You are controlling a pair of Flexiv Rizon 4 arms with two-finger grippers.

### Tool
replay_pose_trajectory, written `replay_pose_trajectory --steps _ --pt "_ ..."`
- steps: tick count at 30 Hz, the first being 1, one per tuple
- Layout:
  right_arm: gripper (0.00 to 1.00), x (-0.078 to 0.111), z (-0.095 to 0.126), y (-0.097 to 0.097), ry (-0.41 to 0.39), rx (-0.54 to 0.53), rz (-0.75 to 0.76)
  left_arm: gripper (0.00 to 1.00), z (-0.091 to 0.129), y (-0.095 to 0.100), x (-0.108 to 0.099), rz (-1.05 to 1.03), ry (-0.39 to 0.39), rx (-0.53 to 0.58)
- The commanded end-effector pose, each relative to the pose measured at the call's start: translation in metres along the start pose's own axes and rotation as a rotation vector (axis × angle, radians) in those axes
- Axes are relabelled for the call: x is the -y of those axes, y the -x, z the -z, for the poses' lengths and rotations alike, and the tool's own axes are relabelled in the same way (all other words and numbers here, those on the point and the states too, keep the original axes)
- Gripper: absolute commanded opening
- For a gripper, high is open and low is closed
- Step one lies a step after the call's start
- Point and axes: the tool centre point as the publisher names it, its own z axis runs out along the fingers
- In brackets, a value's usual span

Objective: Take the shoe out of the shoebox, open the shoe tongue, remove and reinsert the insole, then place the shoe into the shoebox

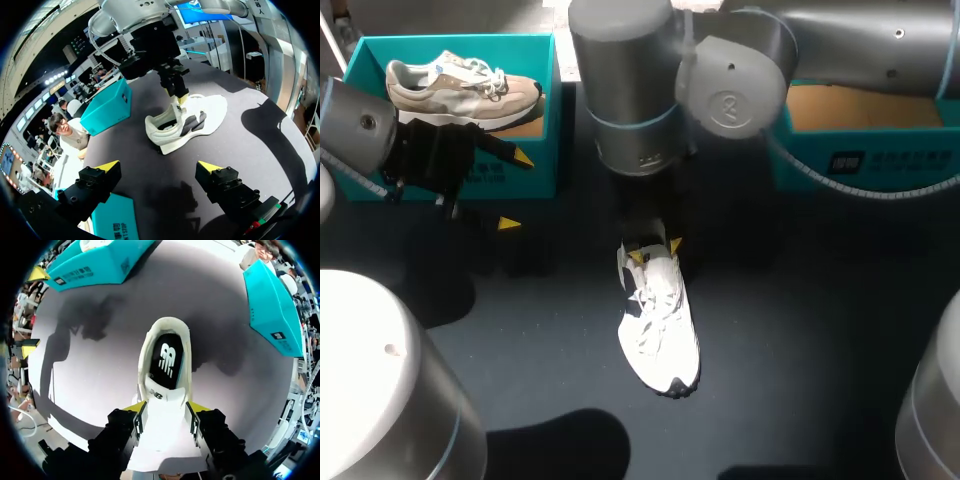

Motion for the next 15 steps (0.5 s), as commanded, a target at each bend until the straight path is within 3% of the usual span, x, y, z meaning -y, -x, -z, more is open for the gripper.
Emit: replay_pose_trajectory --steps 1,5,8,13,15 --pt "0.41 0.005 0.008 0.003 0.036 -0.006 -0.005 1.00 0.001 -0.001 0.001 0.000 0.003 -0.001" --pt "0.25 -0.003 -0.002 0.000 0.049 -0.036 -0.008 1.00 0.001 -0.001 0.001 0.000 0.003 -0.001" --pt "0.07 -0.007 -0.016 0.001 0.045 -0.042 -0.014 1.00 0.001 -0.001 0.001 0.000 0.003 -0.001" --pt "0.05 -0.012 -0.026 0.004 0.041 -0.061 -0.024 1.00 0.001 -0.001 0.001 0.000 0.003 -0.001" --pt "0.09 -0.012 -0.028 0.005 0.030 -0.048 -0.015 1.00 0.001 -0.001 0.001 0.000 0.003 -0.001"
